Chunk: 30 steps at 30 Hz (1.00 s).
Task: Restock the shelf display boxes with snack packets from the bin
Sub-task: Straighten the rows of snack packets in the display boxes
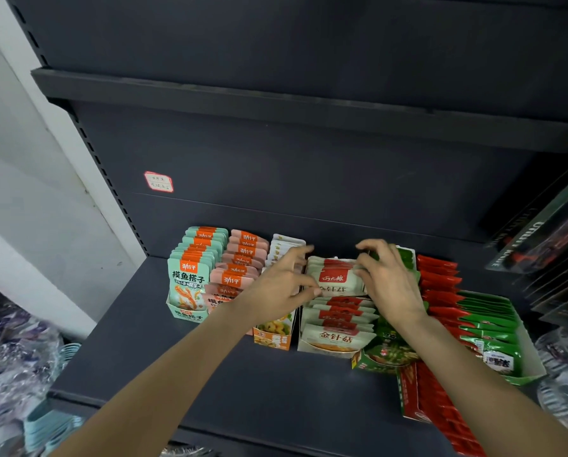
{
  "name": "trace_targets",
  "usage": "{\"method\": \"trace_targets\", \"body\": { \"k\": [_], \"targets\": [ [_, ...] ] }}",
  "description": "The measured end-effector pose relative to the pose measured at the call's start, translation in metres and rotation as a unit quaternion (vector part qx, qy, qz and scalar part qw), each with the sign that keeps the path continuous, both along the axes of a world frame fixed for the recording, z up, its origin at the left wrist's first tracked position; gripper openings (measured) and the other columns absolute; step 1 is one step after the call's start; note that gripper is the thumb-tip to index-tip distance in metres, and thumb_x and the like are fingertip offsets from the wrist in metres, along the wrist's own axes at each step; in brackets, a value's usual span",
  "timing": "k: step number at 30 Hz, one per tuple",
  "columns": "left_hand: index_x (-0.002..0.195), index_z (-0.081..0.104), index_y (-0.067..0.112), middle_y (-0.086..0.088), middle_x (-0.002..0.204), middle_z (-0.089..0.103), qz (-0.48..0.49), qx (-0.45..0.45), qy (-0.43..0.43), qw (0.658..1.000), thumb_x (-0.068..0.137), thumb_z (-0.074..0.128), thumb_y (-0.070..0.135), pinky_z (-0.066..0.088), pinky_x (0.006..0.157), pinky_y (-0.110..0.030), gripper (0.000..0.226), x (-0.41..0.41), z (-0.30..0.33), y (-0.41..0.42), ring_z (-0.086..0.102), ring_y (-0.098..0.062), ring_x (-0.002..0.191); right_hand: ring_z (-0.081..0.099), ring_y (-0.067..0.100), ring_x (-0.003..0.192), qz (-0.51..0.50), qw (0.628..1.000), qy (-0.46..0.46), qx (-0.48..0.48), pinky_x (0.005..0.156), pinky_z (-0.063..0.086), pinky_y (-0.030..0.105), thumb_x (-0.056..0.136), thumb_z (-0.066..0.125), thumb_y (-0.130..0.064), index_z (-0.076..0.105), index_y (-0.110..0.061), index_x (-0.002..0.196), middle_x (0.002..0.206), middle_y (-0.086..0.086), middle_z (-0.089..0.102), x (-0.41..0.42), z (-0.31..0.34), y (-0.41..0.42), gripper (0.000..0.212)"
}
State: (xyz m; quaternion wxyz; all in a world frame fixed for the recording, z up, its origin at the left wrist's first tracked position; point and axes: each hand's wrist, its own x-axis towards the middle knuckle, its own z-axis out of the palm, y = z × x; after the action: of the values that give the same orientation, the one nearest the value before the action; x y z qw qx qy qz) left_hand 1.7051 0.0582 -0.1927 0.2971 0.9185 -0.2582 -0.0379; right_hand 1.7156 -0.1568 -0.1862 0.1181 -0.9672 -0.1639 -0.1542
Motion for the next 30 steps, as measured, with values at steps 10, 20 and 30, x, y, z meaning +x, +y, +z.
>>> {"method": "trace_targets", "body": {
  "k": [10,20,30],
  "targets": [
    [0.12,0.062,0.023,0.004,0.14,0.025,0.043,0.038,0.019,0.998,0.087,0.06,0.044,0.038,0.104,-0.025,0.039,-0.007,0.004,-0.011,0.038,-0.01,0.126,0.047,0.019,0.118,-0.025,0.995,0.079,-0.06,0.094,0.041,0.028,0.094,0.052,-0.014,0.061,-0.016,0.114,0.133,-0.002,0.048,0.007,0.01,0.004,0.022],
    [0.123,0.06,0.019,0.003,0.154,0.02,0.021,0.055,0.068,0.996,0.094,0.05,0.038,0.034,0.108,-0.03,0.036,-0.003,0.006,-0.016,0.03,-0.016,0.137,0.061,0.022,0.088,-0.024,0.991,0.117,0.053,0.077,0.05,0.037,0.096,0.049,-0.012,0.057,-0.012,0.091,0.099,0.006,0.065,0.018,0.024,-0.004,0.009],
    [0.138,0.035,0.023,0.003,0.151,0.023,0.052,-0.001,0.052,0.997,0.091,0.056,0.035,0.032,0.105,-0.024,0.052,-0.004,-0.001,-0.016,0.032,-0.014,0.136,0.056,0.018,0.114,-0.031,0.99,0.12,0.063,0.096,0.048,0.033,0.092,0.057,-0.01,0.055,-0.018,0.13,0.126,0.002,0.059,0.008,0.014,-0.009,0.039]
  ]
}}
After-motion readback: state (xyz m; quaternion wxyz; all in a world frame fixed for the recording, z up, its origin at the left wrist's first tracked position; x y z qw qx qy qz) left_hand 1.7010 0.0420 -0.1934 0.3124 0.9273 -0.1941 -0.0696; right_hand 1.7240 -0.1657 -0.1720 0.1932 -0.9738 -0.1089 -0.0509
